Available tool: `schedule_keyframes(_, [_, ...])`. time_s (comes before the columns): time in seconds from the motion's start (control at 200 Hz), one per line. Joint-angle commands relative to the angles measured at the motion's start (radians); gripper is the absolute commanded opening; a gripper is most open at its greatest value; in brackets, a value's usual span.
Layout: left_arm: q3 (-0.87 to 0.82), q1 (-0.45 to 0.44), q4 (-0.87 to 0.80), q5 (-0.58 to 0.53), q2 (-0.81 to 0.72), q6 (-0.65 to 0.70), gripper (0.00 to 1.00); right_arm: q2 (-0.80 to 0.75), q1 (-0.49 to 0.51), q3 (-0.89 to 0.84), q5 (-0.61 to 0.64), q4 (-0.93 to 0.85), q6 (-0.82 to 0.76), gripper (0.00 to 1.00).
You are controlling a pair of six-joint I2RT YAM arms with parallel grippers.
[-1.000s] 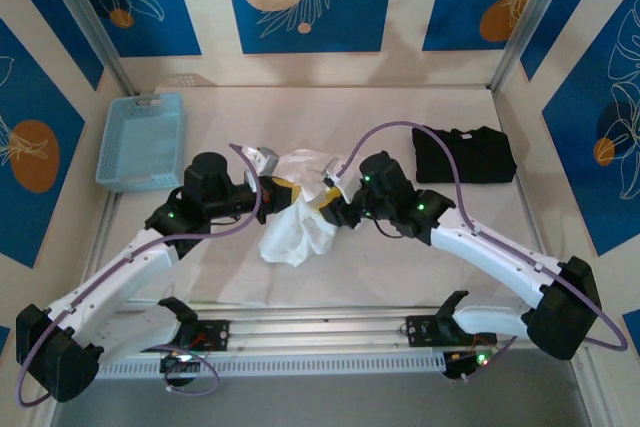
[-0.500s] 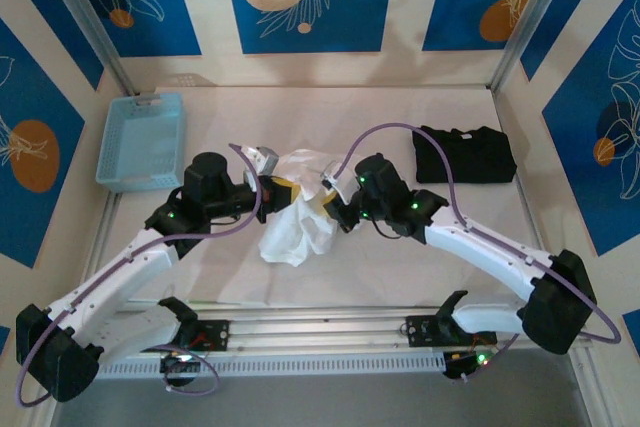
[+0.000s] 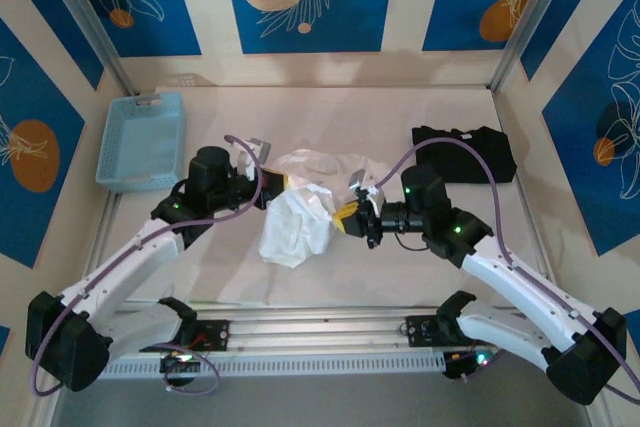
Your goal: Fold the inside-out t-shirt
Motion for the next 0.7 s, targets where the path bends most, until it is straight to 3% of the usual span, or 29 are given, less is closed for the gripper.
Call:
schedule_keyframes(0.0, [0.021,0.019,0.031,-0.003,0.000,-0.014,0.00,0.023,0.027,-0.033,-0.079,0.018,0.004,0.00])
schedule_keyframes(0.09, [0.023,0.025,0.040,0.016,-0.006,-0.012,0.00,0.071,0.072,-0.034,-0.018,-0.014,-0.023,0.01])
schedule_keyframes(0.19, [0.020,0.027,0.068,0.091,-0.004,-0.006,0.00,0.102,0.105,-0.014,0.062,-0.022,-0.029,0.15])
schedule_keyframes(0.355, [0.009,0.026,0.102,0.204,-0.001,-0.012,0.00,0.088,0.076,0.016,0.112,0.082,0.024,0.36])
schedule_keyframes(0.525, [0.004,0.026,0.110,0.219,-0.004,-0.017,0.00,0.169,0.068,0.083,0.169,0.104,0.014,0.49])
schedule_keyframes(0.695, [0.007,0.026,0.098,0.227,-0.013,-0.022,0.00,0.258,0.126,0.124,0.227,0.137,-0.004,0.60])
